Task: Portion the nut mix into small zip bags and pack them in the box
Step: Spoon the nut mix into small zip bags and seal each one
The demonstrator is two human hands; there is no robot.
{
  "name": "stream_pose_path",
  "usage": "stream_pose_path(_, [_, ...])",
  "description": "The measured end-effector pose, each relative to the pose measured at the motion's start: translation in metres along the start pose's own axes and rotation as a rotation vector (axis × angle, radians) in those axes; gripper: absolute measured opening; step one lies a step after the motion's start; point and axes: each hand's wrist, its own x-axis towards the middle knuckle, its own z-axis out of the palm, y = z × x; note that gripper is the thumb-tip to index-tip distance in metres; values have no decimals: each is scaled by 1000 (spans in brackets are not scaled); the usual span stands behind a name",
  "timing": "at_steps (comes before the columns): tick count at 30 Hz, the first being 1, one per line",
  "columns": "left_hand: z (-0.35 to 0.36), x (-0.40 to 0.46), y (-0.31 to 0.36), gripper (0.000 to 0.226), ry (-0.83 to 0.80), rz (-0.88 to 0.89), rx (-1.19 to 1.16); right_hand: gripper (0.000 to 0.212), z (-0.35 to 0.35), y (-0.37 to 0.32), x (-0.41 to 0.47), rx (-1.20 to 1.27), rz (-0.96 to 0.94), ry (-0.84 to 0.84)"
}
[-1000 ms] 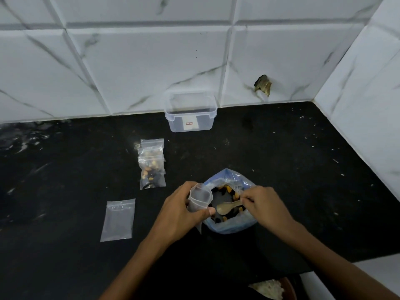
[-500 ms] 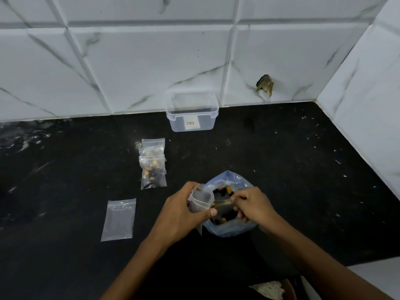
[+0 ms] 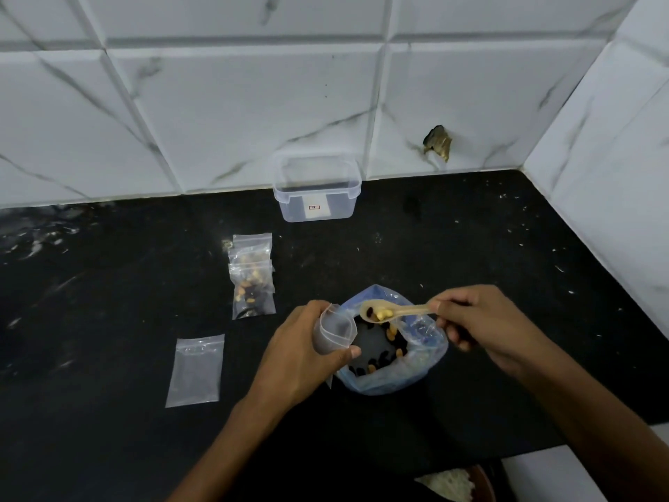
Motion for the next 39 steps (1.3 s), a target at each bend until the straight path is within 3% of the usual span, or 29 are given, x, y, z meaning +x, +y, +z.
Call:
stream_pose_path(5, [2, 3, 9, 66, -11, 16, 104, 17, 3, -26, -16, -104, -154, 14])
stream_pose_path(11, [6, 6, 11, 56, 49, 19, -57, 14, 42, -29, -32, -708, -619, 107])
stream_pose_path(14, [8, 6, 9, 56, 70, 7, -123, 20, 52, -22, -34, -950, -861, 75])
stream_pose_path(23, [13, 7, 2, 64, 94, 9, -211, 36, 44, -23, -40, -989, -1087, 176])
stream_pose_path(25, [12, 6, 2, 61, 107, 3, -232, 33, 41, -23, -39, -917, -1076, 235])
stream_pose_path(29, [4, -1, -1, 50, 159, -2, -235, 13, 23, -20, -24, -615, -839, 351])
stream_pose_path(34, [0, -11, -15, 53, 82, -45, -234, 15, 24, 23, 11, -765, -442, 175])
stream_pose_path(39, [5, -12, -19, 51, -38, -69, -246, 14, 57, 56, 31, -783, -387, 126])
